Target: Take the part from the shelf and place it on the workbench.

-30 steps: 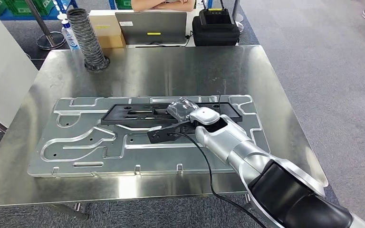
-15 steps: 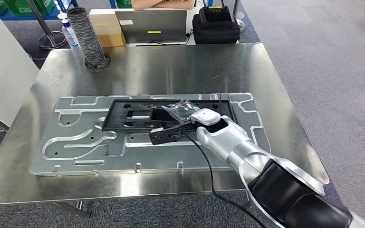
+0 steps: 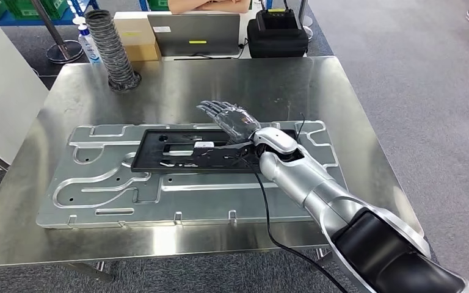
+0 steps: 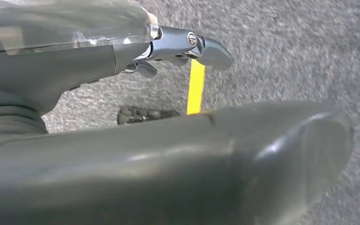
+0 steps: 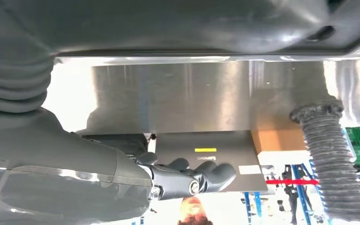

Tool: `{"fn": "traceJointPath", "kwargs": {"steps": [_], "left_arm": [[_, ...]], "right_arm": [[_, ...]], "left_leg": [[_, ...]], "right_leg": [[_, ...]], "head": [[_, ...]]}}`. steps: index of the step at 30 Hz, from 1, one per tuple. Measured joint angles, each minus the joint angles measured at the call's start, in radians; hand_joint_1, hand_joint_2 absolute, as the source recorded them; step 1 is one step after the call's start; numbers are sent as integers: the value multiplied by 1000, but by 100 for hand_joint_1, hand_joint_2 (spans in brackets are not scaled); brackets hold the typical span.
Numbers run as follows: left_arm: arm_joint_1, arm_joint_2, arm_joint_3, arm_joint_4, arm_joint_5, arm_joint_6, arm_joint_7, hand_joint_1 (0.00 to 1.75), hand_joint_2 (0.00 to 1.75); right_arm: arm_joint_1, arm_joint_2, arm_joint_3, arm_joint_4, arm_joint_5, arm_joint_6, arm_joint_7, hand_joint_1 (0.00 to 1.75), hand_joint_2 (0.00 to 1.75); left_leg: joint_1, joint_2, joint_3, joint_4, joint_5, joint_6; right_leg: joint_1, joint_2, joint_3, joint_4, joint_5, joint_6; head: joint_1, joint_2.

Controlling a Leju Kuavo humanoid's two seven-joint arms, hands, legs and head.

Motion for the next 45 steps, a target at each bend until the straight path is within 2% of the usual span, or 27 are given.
{"fn": "traceJointPath", "kwargs": {"steps": [2, 3, 6, 7, 8, 9, 12, 14, 17, 19, 21, 22, 23, 24, 26, 28, 32, 33, 34, 36, 37, 38, 39, 40, 41, 43, 45], "left_arm": [[1, 0, 0, 0, 0, -1, 0, 0, 0], [1, 0, 0, 0, 0, -2, 0, 0, 0], [4, 0, 5, 0, 8, -11, -6, 0, 0], [9, 0, 10, 0, 14, -16, -11, 0, 0], [15, 0, 16, 0, 21, -22, -17, 0, 0], [22, -1, 22, 0, 30, -28, -24, 0, 0], [46, -10, 44, 1, 51, -37, -48, 0, 0], [62, -16, 59, 2, 57, -37, -57, 0, 0], [76, -20, 76, 3, 55, -36, -56, 0, 0], [74, -22, 83, 3, 52, -37, -53, 0, 0], [69, -23, 90, 3, 50, -40, -52, 0, 0], [66, -23, 93, 3, 50, -42, -52, 0, 0], [64, -22, 95, 3, 49, -42, -51, 0, 0], [63, -22, 97, 3, 49, -43, -51, 0, 0], [60, -22, 100, 3, 45, -43, -49, 0, 0], [54, -23, 101, 3, 41, -44, -44, 0, 0], [47, -27, 102, 3, 32, -46, -33, 0, 0], [46, -29, 103, 3, 31, -46, -31, 0, 0], [45, -31, 103, 3, 31, -45, -30, 0, 0], [43, -32, 108, 3, 32, -44, -28, 0, 0], [43, -33, 111, 3, 33, -44, -26, 0, 0], [43, -34, 114, 3, 34, -43, -24, 0, 0], [43, -36, 117, 3, 35, -41, -21, 0, 0], [42, -37, 120, 3, 37, -39, -18, 0, 0], [41, -39, 123, 3, 39, -36, -17, 0, 0], [39, -43, 130, 3, 41, -29, -15, 0, 0], [37, -47, 138, 3, 41, -25, -15, 0, 0]], "right_arm": [[12, -17, -19, -30, -38, -48, -26, 0, 0], [22, -32, -37, -56, -68, -86, -45, 0, 0], [97, -134, -139, -198, -185, -234, -121, 0, 0], [147, -184, -192, -265, -219, -294, -147, 0, 0], [207, -237, -255, -339, -239, -354, -170, 0, 0], [279, -290, -337, -422, -252, -411, -191, 0, 0], [555, -413, -678, -677, -293, -485, -257, 0, 0], [744, -433, -939, -807, -313, -434, -319, 0, 0], [950, -371, -1270, -945, -246, -320, -399, 0, 0], [1034, -308, -1418, -1003, -172, -290, -414, 0, 0], [1080, -248, -1528, -1031, -97, -276, -416, 0, 0], [1094, -218, -1576, -1036, -62, -270, -417, 0, 0], [1105, -191, -1619, -1038, -32, -267, -417, 0, 0], [1114, -167, -1657, -1039, -7, -266, -417, 0, 0], [1124, -128, -1721, -1038, 39, -263, -417, 0, 0], [1128, -97, -1773, -1038, 81, -250, -417, 0, 0], [1131, -48, -1874, -1030, 159, -207, -416, 0, 0], [1131, -40, -1897, -1025, 177, -201, -416, 0, 0], [1131, -34, -1918, -1018, 196, -198, -416, 0, 0], [1128, -23, -1954, -997, 234, -197, -416, 0, 0], [1126, -18, -1970, -983, 256, -199, -416, 0, 0], [1124, -13, -1984, -966, 280, -203, -416, 0, 0], [1120, -9, -1996, -947, 305, -209, -416, 0, 0], [1115, -5, -2008, -924, 333, -216, -416, 0, 0], [1106, -3, -2020, -897, 360, -222, -416, 0, 0], [1086, -1, -2044, -837, 409, -234, -416, 0, 0], [1068, -1, -2068, -766, 465, -254, -414, 0, 0]], "left_leg": [[2, 0, 1, -5, 3, 13], [4, 0, 2, -8, 5, 19], [3, -5, 3, -9, 4, 33], [2, -11, 4, -9, 3, 36], [2, -18, 6, -9, 2, 38], [1, -26, 9, -9, 1, 39], [-4, -47, 17, -9, -6, 39], [-5, -55, 19, -9, -10, 32], [-8, -44, 21, -1, -31, 19], [-10, -20, 3, 68, -94, 10], [-9, -6, -34, 189, -173, 3], [-8, -3, -42, 234, -197, 0], [-7, -2, -35, 247, -202, -2], [-7, -2, -9, 219, -189, -2], [-8, -2, 84, 79, -144, 3], [-12, -3, 143, -25, -114, 12], [-19, 1, 134, -42, -82, 37], [-18, 5, 125, -45, -69, 44], [-16, 8, 113, -49, -57, 50], [-17, 13, 85, -48, -36, 56], [-18, 14, 72, -47, -27, 55], [-19, 15, 59, -45, -18, 54], [-19, 15, 46, -42, -9, 52], [-19, 16, 34, -39, -1, 50], [-20, 16, 22, -35, 6, 47], [-22, 17, 7, -31, 20, 40], [-22, 17, 2, -32, 36, 29]], "right_leg": [[-2, -1, -5, 14, -13, 12], [-3, -1, -18, 45, -32, 17], [-5, -2, -112, 240, -122, 30], [-5, -2, -135, 285, -132, 32], [-5, -2, -139, 289, -121, 31], [-3, -2, -122, 248, -91, 27], [11, -19, -19, 32, 0, 5], [19, -30, 6, -18, 10, -3], [10, -28, 11, -30, 18, -10], [1, -28, 12, -41, 25, -18], [0, -28, 5, -41, 29, -21], [0, -27, 0, -39, 32, -21], [-1, -25, -7, -35, 36, -20], [-1, -23, -14, -31, 39, -18], [-3, -18, -29, -20, 47, -12], [-2, -12, -36, -13, 56, -2], [-7, -6, -41, -14, 71, 23], [-9, -4, -50, 3, 48, 28], [-11, -3, -66, 41, 6, 33], [-13, -3, -101, 169, -102, 42], [-14, -3, -110, 230, -136, 45], [-14, -3, -107, 267, -147, 46], [-14, -3, -85, 266, -136, 46], [-14, -3, -46, 229, -113, 45], [-14, -3, 9, 162, -89, 41], [-10, -3, 113, 14, -78, 30], [-2, -2, 150, -55, -84, 16]], "head": [[0, 0], [0, 0], [0, 0], [0, 0], [0, 0], [0, 0], [0, 0], [1, 0], [0, 0], [0, 0], [0, 0], [0, 0], [0, 0], [0, 0], [0, 0], [0, 0], [0, 0], [1, 0], [1, 0], [1, 0], [0, 0], [0, 0], [0, 0], [0, 0], [0, 0], [0, 0], [0, 0]]}}
